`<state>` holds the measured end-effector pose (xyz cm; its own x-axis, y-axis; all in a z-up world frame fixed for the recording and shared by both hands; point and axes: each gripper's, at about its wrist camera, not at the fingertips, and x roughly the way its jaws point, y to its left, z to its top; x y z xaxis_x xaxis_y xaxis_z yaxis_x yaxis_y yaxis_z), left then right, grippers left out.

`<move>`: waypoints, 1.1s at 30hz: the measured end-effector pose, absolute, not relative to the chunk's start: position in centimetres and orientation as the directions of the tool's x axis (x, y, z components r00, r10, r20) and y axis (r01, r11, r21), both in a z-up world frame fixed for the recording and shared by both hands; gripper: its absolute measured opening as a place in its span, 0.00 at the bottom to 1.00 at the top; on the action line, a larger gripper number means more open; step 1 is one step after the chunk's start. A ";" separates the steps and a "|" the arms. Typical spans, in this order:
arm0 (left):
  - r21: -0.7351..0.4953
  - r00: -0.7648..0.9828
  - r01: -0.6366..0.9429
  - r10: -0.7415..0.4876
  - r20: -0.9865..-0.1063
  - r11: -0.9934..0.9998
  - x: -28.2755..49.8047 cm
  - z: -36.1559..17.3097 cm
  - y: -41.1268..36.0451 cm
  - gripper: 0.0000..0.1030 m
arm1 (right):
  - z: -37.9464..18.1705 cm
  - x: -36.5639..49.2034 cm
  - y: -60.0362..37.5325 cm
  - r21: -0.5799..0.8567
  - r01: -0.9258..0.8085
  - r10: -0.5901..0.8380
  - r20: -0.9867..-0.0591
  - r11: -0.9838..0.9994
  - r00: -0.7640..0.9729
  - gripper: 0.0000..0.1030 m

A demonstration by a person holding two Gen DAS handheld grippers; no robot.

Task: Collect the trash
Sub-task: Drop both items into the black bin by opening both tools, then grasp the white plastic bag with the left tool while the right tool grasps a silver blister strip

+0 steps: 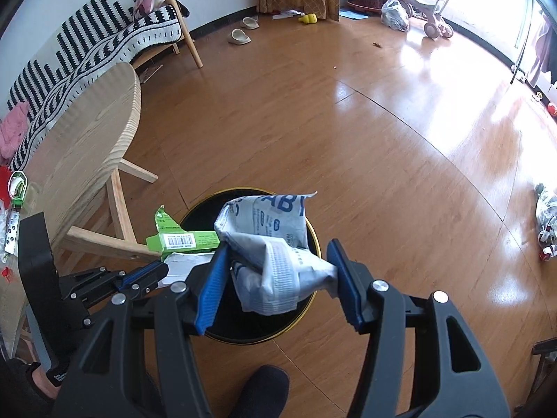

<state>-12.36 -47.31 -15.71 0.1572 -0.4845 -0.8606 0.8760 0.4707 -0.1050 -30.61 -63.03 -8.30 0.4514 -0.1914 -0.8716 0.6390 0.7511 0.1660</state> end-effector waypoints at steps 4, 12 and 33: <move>-0.117 0.149 0.878 -0.498 -0.854 0.464 -12.4 -15.5 -47.4 0.01 | -8.5 -30.6 -63.2 0.168 0.646 -0.192 -0.873 0.745 0.449 0.55; -0.129 0.119 0.888 -0.491 -0.863 0.442 -12.6 -15.7 -47.8 0.51 | -8.6 -30.7 -63.1 0.170 0.657 -0.196 -0.874 0.734 0.445 0.55; -0.126 0.171 0.889 -0.575 -0.800 0.440 -12.9 -9.2 -42.8 0.83 | -12.8 -27.5 -63.6 0.228 0.666 -0.063 -0.922 0.710 0.382 0.55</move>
